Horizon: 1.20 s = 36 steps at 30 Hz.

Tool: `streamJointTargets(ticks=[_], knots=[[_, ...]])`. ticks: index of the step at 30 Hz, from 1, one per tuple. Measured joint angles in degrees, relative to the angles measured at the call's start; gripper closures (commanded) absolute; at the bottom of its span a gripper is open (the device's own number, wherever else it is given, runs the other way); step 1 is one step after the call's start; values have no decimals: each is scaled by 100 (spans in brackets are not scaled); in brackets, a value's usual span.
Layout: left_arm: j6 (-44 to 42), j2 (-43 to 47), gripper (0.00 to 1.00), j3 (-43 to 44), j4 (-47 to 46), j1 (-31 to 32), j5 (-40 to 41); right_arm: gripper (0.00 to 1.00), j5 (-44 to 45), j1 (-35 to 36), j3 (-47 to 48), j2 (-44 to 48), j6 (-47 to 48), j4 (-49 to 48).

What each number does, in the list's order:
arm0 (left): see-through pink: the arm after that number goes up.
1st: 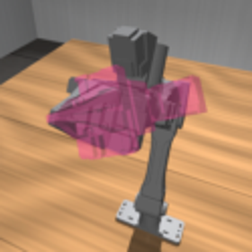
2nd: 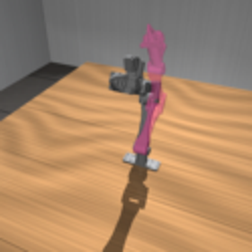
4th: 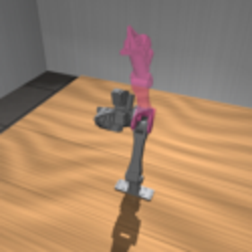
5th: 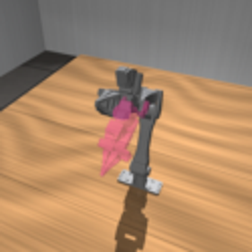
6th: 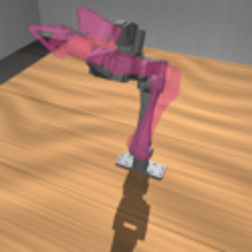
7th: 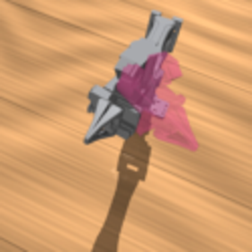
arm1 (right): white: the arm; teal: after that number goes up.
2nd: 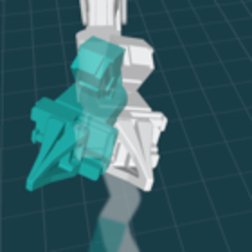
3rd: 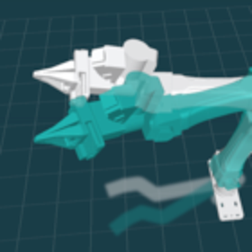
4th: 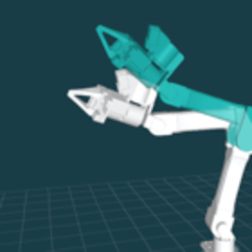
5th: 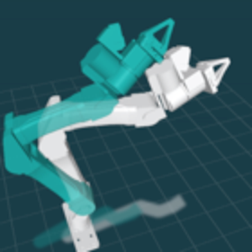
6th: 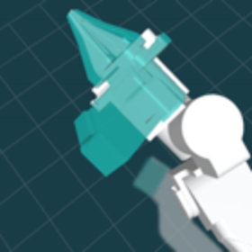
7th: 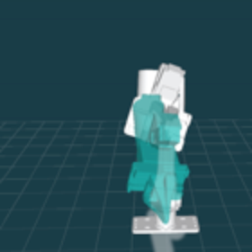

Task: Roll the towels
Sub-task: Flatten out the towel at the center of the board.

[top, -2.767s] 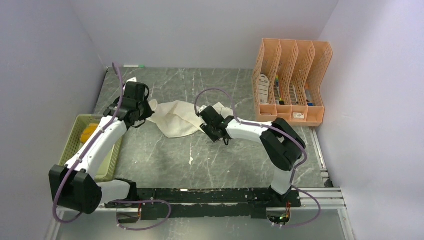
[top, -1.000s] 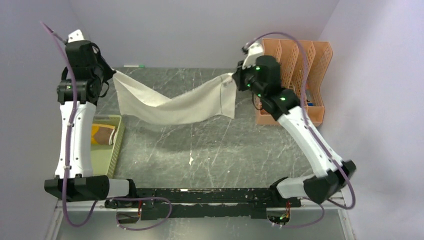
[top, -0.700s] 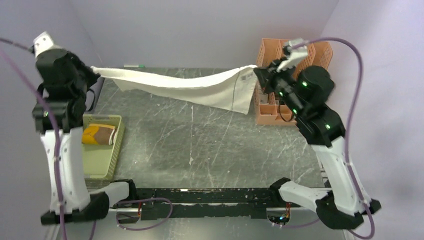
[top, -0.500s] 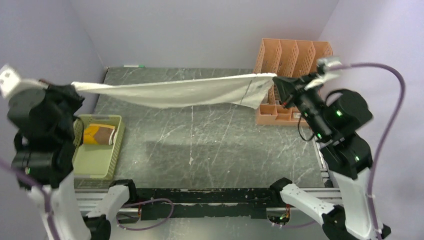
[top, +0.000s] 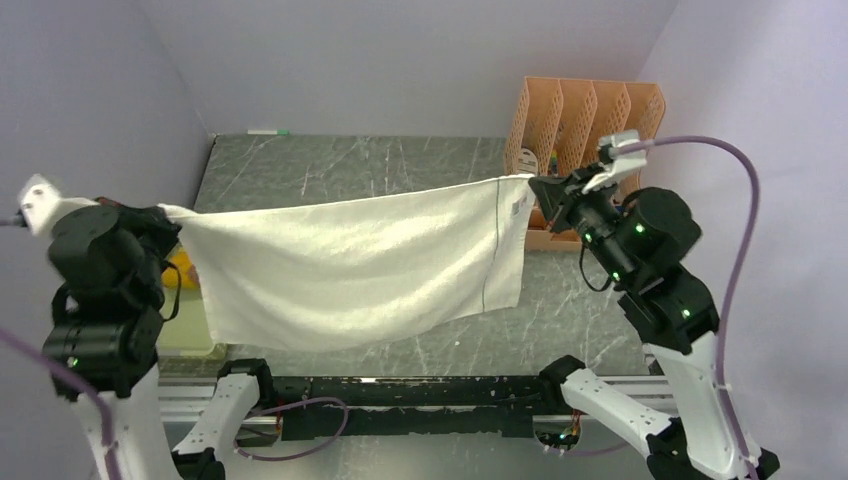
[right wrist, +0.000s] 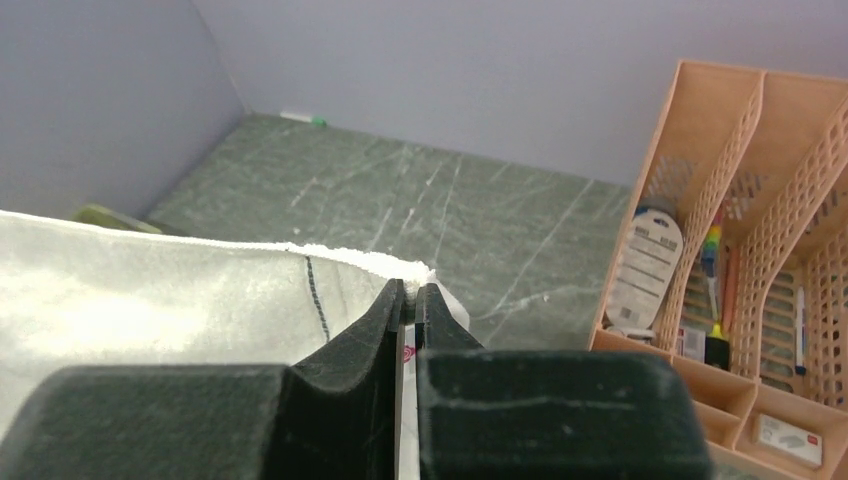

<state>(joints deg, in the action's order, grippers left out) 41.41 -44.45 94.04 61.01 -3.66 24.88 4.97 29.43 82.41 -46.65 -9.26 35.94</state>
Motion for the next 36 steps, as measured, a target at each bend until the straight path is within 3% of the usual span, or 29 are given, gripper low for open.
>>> streamJointTargets(ticks=[6, 10, 15, 21, 25, 31, 36], knots=[[68, -181, 93, -1633, -553, 0, -170, 100, 140, 0, -664, -391, 50, -503], [96, -557, 93, -2796, -1117, 0, -422, 100, 188, -15, -1628, -800, 22, -1287], [107, -1716, 93, -3650, -1989, 0, -481, 100, -142, -562, -2514, -2238, -184, -2448], [105, -3493, 93, -3189, -2876, 0, -396, 100, -518, -1311, -2232, -3886, -431, -3139], [33, -4129, 93, -2605, -3213, 0, -363, 100, -717, -1569, -1565, -4269, -448, -3298], [-219, -4172, 93, -1504, -3259, 0, -374, 100, -866, -1784, -977, -3783, -374, -3252], [-393, -3274, 93, -1296, -3132, 2, -411, 100, -1005, -1781, -881, -2673, -380, -2979]])
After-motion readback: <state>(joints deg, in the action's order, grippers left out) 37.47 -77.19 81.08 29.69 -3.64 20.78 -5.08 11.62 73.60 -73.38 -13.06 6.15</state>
